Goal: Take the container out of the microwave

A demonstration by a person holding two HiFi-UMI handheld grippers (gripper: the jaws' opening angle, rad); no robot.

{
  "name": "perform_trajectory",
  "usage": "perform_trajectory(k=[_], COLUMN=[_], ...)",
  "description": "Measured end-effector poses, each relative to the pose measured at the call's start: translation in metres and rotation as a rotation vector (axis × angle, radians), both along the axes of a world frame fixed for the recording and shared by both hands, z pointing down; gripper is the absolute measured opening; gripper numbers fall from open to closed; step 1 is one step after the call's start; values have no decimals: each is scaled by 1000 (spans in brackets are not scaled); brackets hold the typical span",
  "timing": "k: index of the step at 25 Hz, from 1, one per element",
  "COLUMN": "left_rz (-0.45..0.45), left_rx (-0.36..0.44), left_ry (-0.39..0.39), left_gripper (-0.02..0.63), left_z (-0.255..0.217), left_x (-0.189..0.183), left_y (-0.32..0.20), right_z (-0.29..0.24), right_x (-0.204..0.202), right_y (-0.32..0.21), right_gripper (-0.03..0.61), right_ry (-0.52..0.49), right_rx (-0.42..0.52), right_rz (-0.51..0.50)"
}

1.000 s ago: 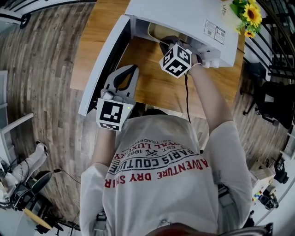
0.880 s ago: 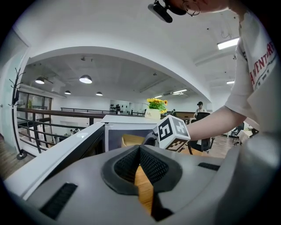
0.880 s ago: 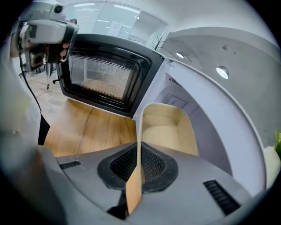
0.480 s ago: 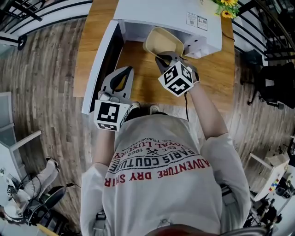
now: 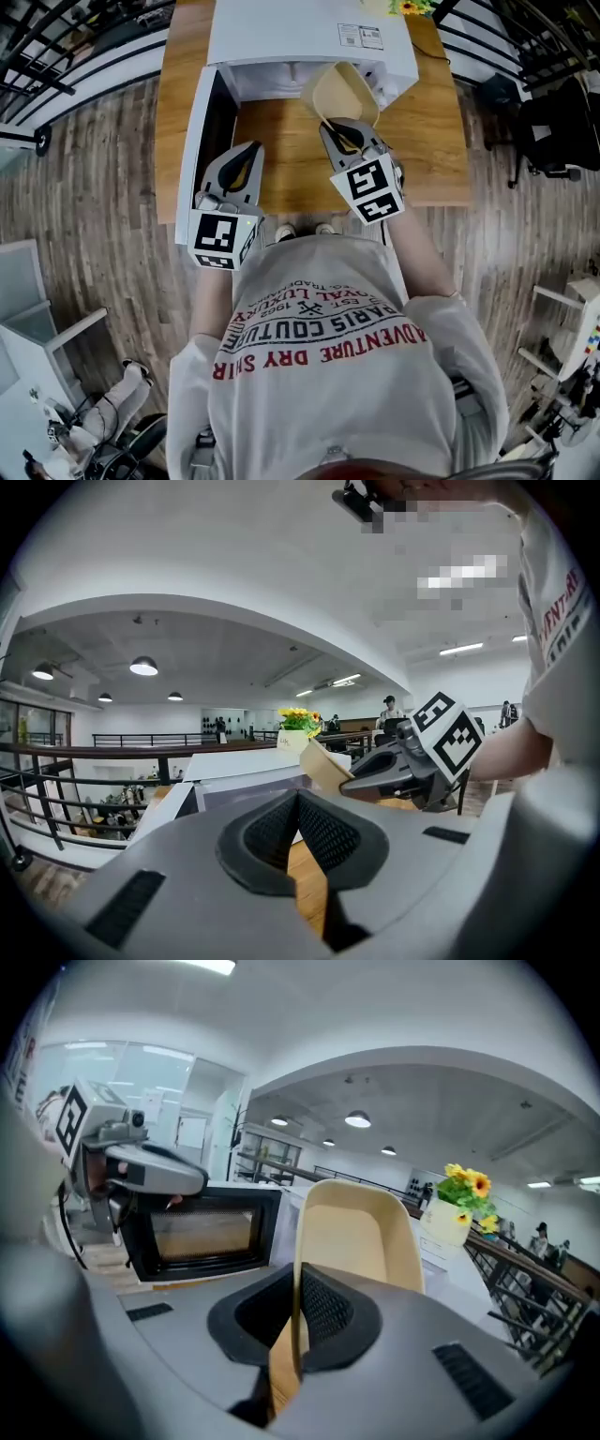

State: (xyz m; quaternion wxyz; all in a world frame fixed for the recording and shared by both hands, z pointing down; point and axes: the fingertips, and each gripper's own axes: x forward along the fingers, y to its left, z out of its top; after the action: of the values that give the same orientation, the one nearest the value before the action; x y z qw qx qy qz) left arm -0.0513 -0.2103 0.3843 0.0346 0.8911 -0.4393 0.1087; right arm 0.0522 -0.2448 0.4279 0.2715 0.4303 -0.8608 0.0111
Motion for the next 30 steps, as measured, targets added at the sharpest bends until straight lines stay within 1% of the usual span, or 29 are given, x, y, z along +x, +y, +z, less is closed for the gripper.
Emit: perform_trajectory(k=[4,8,12,17,22,28,30], left_rz=[12,35,39,33,30,36,34], left_rx=[15,38,55,66,80,103,108], left_ry=[-3,2,8,11,11,-4,-6], left_gripper=[14,14,14,14,14,14,14], left_z=[-6,-15,-22,-26,-33,-42,-44], left_x=[1,4,5,6,12,21,22], left_y=[-7,-13,-20,-26,-29,-32,-32], right_z=[-21,-35,-49,-55,-55,-60,-61], right_x=[20,38,52,62,67,65,68], right_y=[5,11,16,18,12,7,5], right_gripper=[34,34,34,34,32,32,32], right_ry=[-127,-177,-233,-295,-312,-314,-320], right_rx=[44,113,174,205,239,260,270], right_rz=[117,182,227,249,280,237,238])
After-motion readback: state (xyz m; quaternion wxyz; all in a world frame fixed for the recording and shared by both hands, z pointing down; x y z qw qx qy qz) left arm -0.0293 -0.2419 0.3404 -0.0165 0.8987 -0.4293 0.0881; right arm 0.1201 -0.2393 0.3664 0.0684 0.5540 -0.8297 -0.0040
